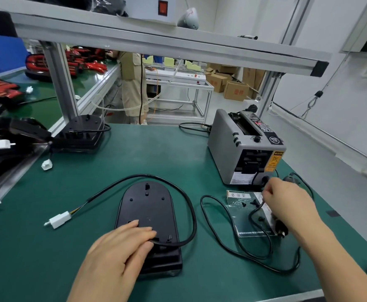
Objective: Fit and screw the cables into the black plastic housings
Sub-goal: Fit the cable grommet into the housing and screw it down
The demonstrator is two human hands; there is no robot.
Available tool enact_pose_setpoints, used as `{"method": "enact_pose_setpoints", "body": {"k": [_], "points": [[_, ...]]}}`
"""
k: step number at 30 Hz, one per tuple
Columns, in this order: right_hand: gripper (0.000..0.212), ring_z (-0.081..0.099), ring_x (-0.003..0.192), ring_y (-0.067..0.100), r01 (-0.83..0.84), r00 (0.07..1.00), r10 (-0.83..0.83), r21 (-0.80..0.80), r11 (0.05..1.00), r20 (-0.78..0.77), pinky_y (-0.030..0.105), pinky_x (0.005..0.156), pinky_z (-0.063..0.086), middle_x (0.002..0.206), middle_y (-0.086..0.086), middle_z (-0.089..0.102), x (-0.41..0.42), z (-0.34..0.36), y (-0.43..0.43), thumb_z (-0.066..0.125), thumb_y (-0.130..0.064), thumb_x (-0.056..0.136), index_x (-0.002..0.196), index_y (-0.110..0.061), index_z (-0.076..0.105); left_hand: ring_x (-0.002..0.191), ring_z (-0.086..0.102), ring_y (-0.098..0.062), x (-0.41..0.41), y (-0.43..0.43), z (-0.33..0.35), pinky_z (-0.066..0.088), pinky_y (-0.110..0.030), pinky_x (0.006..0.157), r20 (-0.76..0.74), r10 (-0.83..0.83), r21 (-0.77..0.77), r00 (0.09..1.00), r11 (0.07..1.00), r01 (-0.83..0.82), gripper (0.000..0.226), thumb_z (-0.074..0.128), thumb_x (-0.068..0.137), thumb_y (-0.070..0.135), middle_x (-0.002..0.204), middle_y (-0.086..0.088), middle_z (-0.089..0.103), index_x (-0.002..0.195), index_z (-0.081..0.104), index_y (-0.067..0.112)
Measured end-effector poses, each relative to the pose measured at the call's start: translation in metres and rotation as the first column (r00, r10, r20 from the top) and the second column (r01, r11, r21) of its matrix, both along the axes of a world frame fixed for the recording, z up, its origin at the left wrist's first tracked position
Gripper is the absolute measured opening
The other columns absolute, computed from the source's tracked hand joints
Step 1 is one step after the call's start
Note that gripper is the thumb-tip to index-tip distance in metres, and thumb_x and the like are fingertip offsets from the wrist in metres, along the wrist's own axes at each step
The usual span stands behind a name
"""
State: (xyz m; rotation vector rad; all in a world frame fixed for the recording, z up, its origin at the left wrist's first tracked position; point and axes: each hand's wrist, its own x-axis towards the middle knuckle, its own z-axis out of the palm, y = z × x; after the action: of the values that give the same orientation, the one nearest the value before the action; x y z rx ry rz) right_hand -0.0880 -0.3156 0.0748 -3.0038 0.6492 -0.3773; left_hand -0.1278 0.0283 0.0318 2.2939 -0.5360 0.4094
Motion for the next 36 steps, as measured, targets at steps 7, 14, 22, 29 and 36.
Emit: {"method": "enact_pose_setpoints", "body": {"k": [7,14,22,29,36], "points": [[0.018,0.060,0.048,0.009,-0.297,0.954,0.109,0.934,0.197,0.280,0.018,0.048,0.050,0.058,0.001,0.064,-0.031,0.020,0.100,0.056,0.005,0.089,0.085,-0.006,0.069,0.112,0.048,0.009,-0.001,-0.003,0.007,0.033,-0.008,0.094,-0.028,0.043,-0.195,0.999,0.980,-0.047,0.015,0.059,0.086,0.034,0.108,0.035,0.059,0.093,0.068,0.044],[0.025,0.058,0.047,0.014,-0.249,0.947,0.144,0.941,-0.232,0.286,0.019,0.043,0.044,0.061,0.013,0.063,-0.056,0.004,0.175,0.083,-0.005,0.054,0.075,-0.004,0.070,0.088,0.054,-0.001,-0.007,-0.016,0.020,0.038,-0.010,0.078,0.094,0.070,-0.264,0.993,0.964,-0.043,0.016,0.060,0.071,0.045,0.078,0.021,0.062,0.071,0.070,0.032],[0.019,0.052,0.045,0.014,-0.265,0.950,0.081,0.916,-0.302,0.301,0.019,0.042,0.041,0.054,0.013,0.058,-0.067,-0.003,0.186,0.073,-0.018,0.051,0.068,-0.010,0.075,0.083,0.056,-0.003,-0.013,-0.020,0.017,0.038,-0.009,0.074,0.113,0.119,-0.385,0.986,0.920,-0.067,0.007,0.062,0.071,0.039,0.083,0.019,0.058,0.073,0.061,0.032],[0.015,0.051,0.041,0.013,-0.248,0.960,0.036,0.903,-0.351,0.278,0.019,0.040,0.041,0.052,0.014,0.058,-0.071,-0.006,0.191,0.071,-0.015,0.052,0.065,-0.008,0.075,0.081,0.054,-0.008,-0.013,-0.019,0.016,0.040,-0.014,0.074,0.304,0.104,-0.286,0.947,0.958,-0.014,0.011,0.062,0.080,0.030,0.079,0.016,0.058,0.071,0.064,0.025],[0.014,0.054,0.043,0.014,-0.246,0.957,0.041,0.882,-0.402,0.286,0.019,0.040,0.044,0.052,0.015,0.057,-0.074,-0.007,0.190,0.068,-0.010,0.056,0.066,-0.003,0.075,0.079,0.051,-0.014,-0.006,-0.014,0.016,0.044,-0.023,0.071,0.397,-0.089,-0.150,0.914,0.976,0.160,0.011,0.064,0.084,0.018,0.080,0.011,0.059,0.073,0.068,0.015]]}}
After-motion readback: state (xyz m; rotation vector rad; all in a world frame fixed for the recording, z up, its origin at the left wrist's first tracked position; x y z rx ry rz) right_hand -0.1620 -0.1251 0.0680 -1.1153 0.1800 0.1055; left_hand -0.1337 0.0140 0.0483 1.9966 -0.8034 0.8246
